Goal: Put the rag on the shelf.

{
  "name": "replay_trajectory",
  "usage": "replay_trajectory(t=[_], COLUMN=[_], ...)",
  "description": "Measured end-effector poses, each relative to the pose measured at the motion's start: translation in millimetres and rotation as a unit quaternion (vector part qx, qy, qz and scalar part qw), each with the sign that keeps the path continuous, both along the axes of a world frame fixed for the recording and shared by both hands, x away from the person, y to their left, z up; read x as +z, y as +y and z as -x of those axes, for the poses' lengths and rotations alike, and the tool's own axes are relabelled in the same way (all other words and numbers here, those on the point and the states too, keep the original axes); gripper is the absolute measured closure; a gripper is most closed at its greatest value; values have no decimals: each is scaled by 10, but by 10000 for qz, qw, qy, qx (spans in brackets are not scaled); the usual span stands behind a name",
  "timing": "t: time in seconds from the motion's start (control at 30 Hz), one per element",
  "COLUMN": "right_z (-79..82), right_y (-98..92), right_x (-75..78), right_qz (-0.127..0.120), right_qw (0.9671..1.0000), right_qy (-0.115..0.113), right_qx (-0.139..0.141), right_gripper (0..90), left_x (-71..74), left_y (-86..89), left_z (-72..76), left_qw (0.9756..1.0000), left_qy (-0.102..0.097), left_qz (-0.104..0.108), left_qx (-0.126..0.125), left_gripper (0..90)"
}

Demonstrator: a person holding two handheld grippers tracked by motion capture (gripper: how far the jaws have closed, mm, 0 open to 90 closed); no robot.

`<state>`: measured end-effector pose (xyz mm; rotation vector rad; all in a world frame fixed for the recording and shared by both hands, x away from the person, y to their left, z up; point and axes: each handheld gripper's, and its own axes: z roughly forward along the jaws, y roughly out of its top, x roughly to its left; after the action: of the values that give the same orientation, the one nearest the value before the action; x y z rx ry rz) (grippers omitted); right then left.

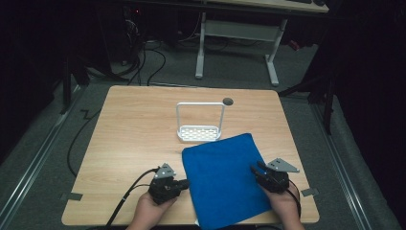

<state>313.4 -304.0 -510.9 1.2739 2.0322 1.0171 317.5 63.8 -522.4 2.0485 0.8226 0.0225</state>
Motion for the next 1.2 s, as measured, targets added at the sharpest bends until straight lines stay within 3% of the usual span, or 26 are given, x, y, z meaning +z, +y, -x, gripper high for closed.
replay_trajectory(t=[0.13,0.23,0.5,0.77,0.87,0.93,1.07,1.1,1.2], right_z=[-3,-2,25,31,-16,-94,-162,-204,-231], right_y=[3,-2,-50,-21,50,166,251,283,289], right_x=[-2,2,17,17,-18,-39,-55,-80,-106], right_qz=[15,-6,-68,-39,10,65,163,288,389], right_qw=[10000,10000,9999,10000,9997,9992,9988,9985,9979], right_qy=[26,44,64,80,181,238,303,338,418], right_qx=[-3,-14,-70,40,163,304,344,319,298], right_gripper=[683,699,765,900,900,900,900,900,900], left_x=[-43,-95,-84,-56,-28,10,36,24,-34], left_y=[-216,-308,-173,236,376,440,429,403,340], left_z=[58,86,100,153,112,36,-188,-236,-292], left_qw=[9995,9983,9978,9981,9980,9987,9983,9981,9977], left_qy=[21,-51,-44,112,112,70,25,41,74], left_qz=[-145,-394,-460,-574,-612,-436,-204,-216,-372], left_qx=[-296,-428,-477,-209,56,265,553,574,554], left_gripper=[896,895,894,891,876,841,783,740,735])
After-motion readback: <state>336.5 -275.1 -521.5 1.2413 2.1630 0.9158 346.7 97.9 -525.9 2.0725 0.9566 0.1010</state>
